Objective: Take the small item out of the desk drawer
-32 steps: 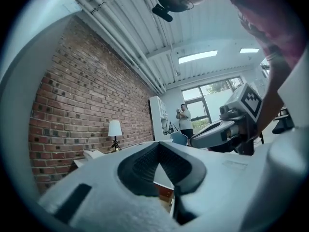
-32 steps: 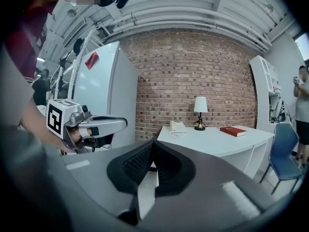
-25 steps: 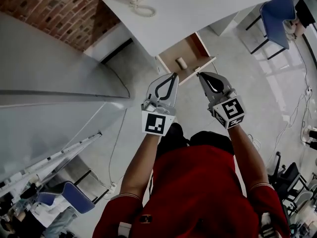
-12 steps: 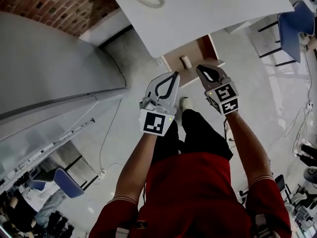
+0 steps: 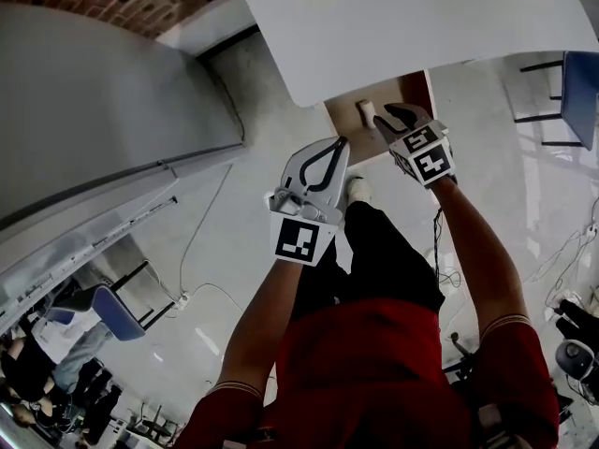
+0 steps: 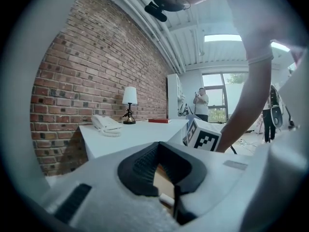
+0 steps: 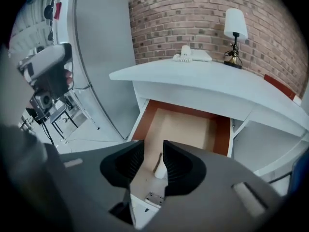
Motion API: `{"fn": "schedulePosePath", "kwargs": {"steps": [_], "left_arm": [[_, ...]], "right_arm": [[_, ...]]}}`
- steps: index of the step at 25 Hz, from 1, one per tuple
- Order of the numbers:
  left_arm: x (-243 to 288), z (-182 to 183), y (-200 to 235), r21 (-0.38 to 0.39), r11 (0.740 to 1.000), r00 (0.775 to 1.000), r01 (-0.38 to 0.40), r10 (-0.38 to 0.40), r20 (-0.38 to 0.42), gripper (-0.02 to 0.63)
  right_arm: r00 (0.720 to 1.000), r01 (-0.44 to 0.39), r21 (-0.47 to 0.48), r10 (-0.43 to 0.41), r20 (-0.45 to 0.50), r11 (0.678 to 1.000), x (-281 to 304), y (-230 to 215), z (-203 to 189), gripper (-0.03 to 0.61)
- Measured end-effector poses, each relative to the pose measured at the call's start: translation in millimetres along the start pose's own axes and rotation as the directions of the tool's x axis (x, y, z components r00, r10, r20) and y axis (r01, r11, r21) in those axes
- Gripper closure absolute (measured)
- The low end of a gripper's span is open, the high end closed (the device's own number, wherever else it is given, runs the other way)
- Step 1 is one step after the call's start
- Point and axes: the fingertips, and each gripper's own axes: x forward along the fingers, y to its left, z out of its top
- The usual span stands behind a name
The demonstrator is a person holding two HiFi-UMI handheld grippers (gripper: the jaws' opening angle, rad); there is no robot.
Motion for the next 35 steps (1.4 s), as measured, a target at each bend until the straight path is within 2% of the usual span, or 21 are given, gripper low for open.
{"fn": "schedulePosePath", "kwargs": {"steps": [7, 11, 16, 24, 35], "left_arm": [[2, -22, 20, -0.027, 0.997, 0.996, -0.079, 0.077, -0.045, 0.609], [4, -37, 27, -0.049, 0.993, 0.992, -0.111, 0.108, -0.071, 0.609], [9, -45, 32, -0.063, 0.989, 0.987, -0.132, 0.125, -0.099, 0.609], [17, -50, 40, -0.072, 0.987, 0.985, -0.144, 0.136, -0.108, 0.609], [19, -64, 41, -0.072, 0.988, 0.981, -0.138, 0.127, -0.145, 0.609]], "right_arm": [[0.982, -0.058, -0.105, 0.038, -0.182, 0.993, 62, -19, -24, 0.417], [0.964, -0.099, -0.127, 0.064, -0.256, 0.987, 88, -26, -39, 0.394], [0.938, -0.161, -0.211, 0.084, -0.335, 0.964, 111, -28, -53, 0.373], [0.924, -0.186, -0.21, 0.099, -0.369, 0.96, 141, -30, -69, 0.373], [0.878, -0.206, -0.166, 0.107, -0.466, 0.964, 163, -38, -98, 0.373]]}}
